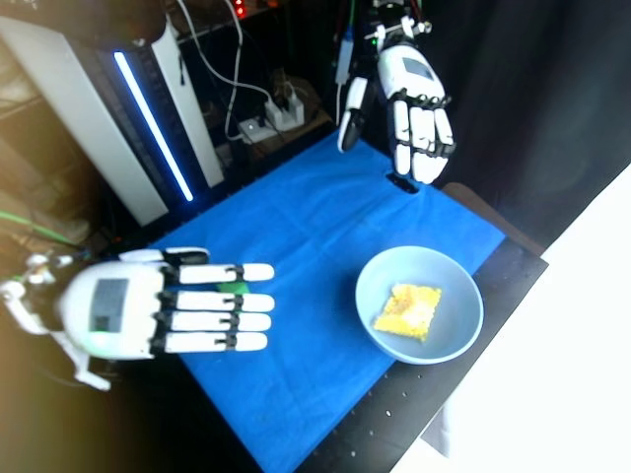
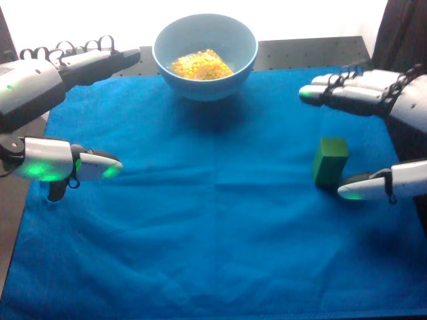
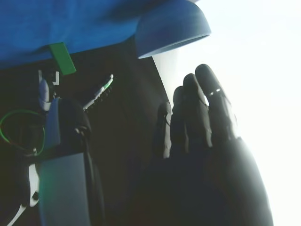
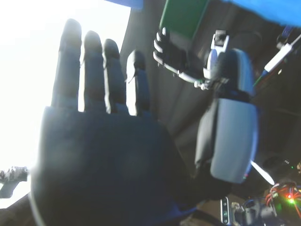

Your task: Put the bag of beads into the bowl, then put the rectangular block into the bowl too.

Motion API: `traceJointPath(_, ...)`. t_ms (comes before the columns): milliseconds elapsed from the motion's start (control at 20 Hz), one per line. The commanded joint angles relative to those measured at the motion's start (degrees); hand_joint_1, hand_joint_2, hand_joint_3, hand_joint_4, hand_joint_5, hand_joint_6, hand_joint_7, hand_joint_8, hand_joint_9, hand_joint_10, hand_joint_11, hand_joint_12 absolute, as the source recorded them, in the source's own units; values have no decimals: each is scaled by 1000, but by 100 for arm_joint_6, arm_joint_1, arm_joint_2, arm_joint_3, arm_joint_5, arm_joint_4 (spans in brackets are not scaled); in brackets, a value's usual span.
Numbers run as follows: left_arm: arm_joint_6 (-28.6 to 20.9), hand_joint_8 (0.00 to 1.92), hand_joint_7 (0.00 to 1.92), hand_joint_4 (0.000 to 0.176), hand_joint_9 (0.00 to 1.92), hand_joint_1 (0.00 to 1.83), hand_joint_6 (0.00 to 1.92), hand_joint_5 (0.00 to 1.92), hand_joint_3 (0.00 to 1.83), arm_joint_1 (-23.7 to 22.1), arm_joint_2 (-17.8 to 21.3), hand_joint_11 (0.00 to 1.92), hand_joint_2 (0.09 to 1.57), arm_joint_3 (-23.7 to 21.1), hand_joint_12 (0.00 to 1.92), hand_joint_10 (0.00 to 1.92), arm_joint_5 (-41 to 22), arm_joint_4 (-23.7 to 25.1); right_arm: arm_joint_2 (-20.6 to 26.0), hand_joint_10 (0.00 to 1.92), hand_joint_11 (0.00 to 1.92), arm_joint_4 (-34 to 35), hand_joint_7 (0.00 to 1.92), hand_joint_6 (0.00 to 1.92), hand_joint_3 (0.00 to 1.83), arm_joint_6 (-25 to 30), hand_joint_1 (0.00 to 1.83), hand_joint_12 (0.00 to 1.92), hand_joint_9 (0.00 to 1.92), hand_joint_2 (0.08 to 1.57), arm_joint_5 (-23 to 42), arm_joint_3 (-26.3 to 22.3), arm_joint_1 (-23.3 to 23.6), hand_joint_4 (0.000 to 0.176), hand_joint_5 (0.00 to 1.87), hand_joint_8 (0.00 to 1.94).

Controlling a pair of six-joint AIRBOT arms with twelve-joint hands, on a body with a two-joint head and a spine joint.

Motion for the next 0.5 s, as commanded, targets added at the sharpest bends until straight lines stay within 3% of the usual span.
traceJointPath(0,-31,9,209,67,260,827,10,89,0,-37,-3,0,962,-8,909,3,-760,-82,-26,4,261,179,236,14,0,12,791,177,249,924,551,41,89,76,245,11)
traceJointPath(100,-31,2,211,69,249,830,0,82,0,-36,-22,0,962,-7,936,0,-760,-86,-93,4,304,175,287,9,0,12,759,211,264,913,443,118,90,58,304,7)
traceJointPath(150,-31,0,191,70,222,834,0,67,3,-36,-35,0,969,-6,938,0,-757,-89,-105,2,301,174,325,7,0,12,781,340,289,922,406,142,97,24,348,5)
traceJointPath(200,-31,0,191,69,224,843,0,59,4,-36,-58,0,975,2,905,2,-734,-89,-135,8,262,167,423,6,1,12,801,726,409,950,371,174,129,0,434,7)
traceJointPath(250,-31,0,191,69,224,843,0,59,4,-36,-61,0,975,4,905,2,-724,-89,-139,8,262,164,423,6,1,12,801,726,409,950,366,178,136,0,434,7)
traceJointPath(450,-31,1,170,85,211,811,0,18,2,-36,-65,0,979,20,782,0,-684,-89,-166,39,303,148,638,7,1,12,870,1238,665,986,352,200,192,0,641,10)
